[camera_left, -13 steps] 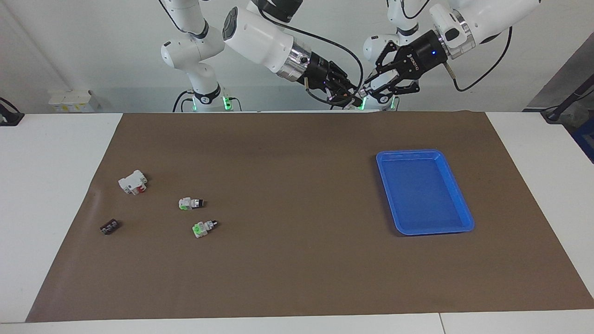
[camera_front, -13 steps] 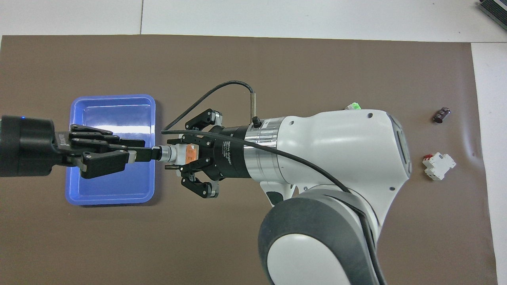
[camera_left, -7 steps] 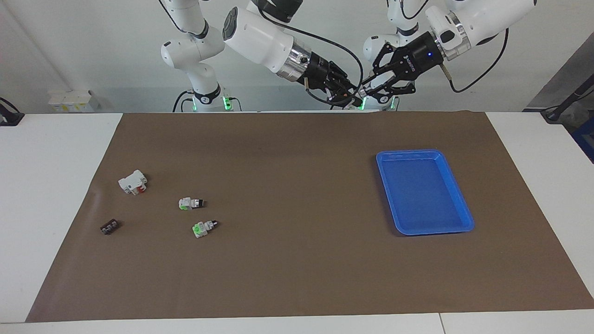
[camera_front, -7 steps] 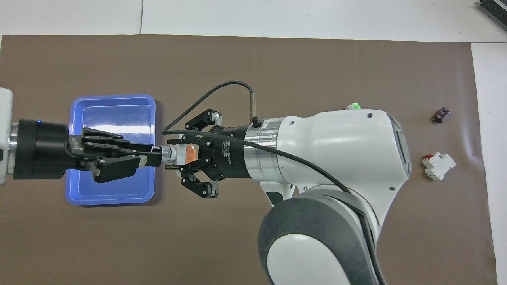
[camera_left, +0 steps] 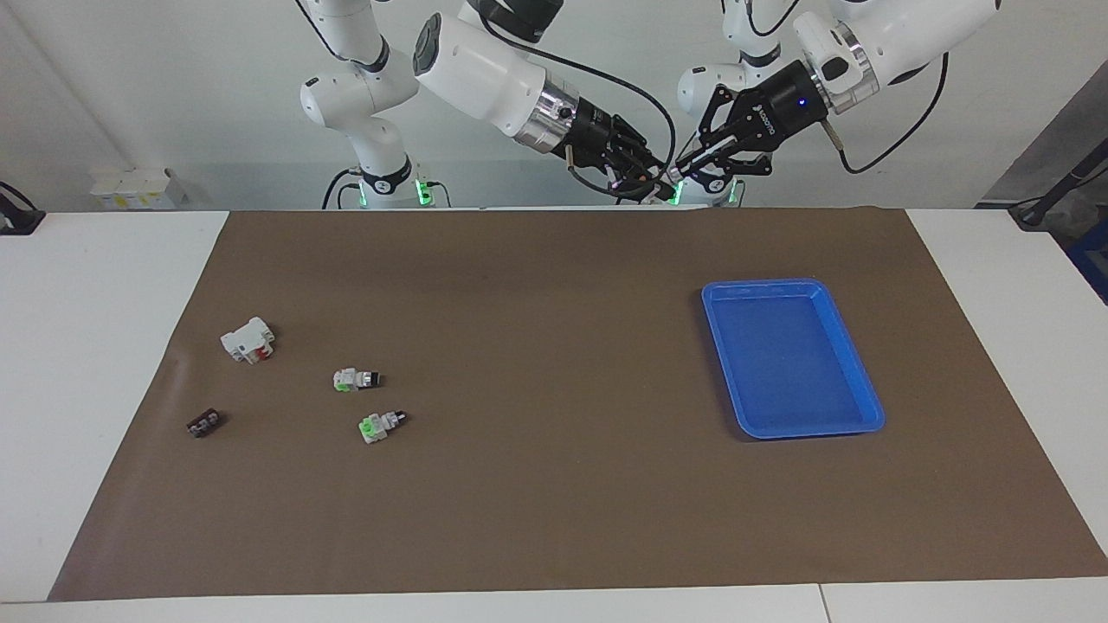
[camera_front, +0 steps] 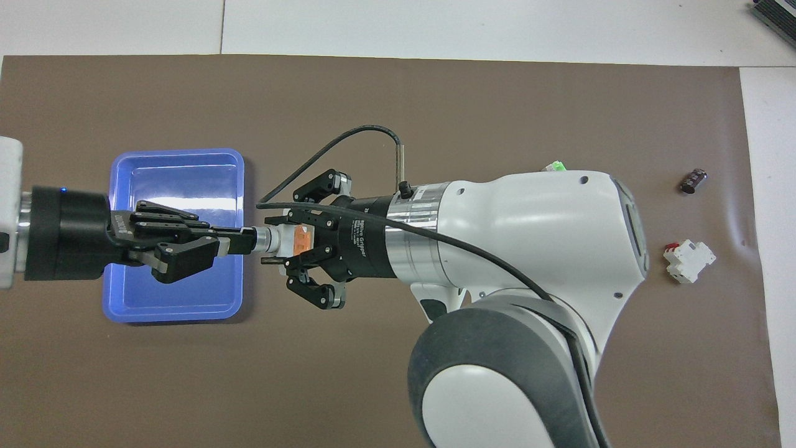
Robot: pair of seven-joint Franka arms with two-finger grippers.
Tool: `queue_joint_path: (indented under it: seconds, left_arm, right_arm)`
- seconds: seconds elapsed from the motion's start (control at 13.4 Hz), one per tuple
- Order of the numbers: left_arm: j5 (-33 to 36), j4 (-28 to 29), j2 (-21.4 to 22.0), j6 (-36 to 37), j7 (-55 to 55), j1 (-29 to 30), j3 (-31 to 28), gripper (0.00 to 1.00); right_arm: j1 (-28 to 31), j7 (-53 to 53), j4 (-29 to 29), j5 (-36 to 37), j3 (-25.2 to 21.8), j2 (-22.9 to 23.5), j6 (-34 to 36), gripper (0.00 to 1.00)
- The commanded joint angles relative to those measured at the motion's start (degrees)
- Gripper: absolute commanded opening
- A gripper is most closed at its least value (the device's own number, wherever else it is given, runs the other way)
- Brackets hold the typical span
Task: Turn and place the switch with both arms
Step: 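Reach the left gripper to the switch held by the right gripper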
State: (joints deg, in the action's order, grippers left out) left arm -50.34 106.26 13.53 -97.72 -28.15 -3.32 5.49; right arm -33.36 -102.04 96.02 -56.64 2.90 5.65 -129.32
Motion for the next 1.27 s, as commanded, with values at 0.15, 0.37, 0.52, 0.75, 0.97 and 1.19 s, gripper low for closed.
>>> queue_joint_path:
  seconds: [0.15, 0.37, 0.52, 0.75, 0.97, 1.19]
  left_arm:
    - [-0.55, 1.15, 1.33, -1.16, 7.81, -0.02, 0.83, 0.00]
    - [-0.46, 0.97, 1.33, -0.99, 17.47, -0.11, 1.62, 0.00]
    - [-0.55, 0.97, 1.33, -0.98, 28.00, -0.11, 1.63, 0.00]
    - [-0.64, 0.70, 1.24, -1.68, 43.58, -0.11, 2.15, 0.00]
    - [-0.55, 0.70, 1.33, -1.60, 57.46, -0.11, 3.65, 0.00]
    - [-0.46, 0.62, 1.41, -2.38, 71.17, -0.11, 4.61, 0.00]
  right_arm:
    - [0.05, -0.09, -0.39, 0.12, 0.27, 0.23, -0.14, 0.00]
    - [0.14, -0.09, -0.39, 0.12, 0.36, 0.23, -0.14, 0.00]
    - [0.05, -0.09, -0.39, 0.12, 0.27, 0.23, -0.14, 0.00]
    - [0.05, -0.09, -0.39, 0.12, 0.27, 0.23, -0.05, 0.00]
    - [0.14, -0.09, -0.39, 0.12, 0.27, 0.23, -0.05, 0.00]
    - [0.14, -0.18, -0.39, 0.12, 0.36, 0.23, -0.05, 0.00]
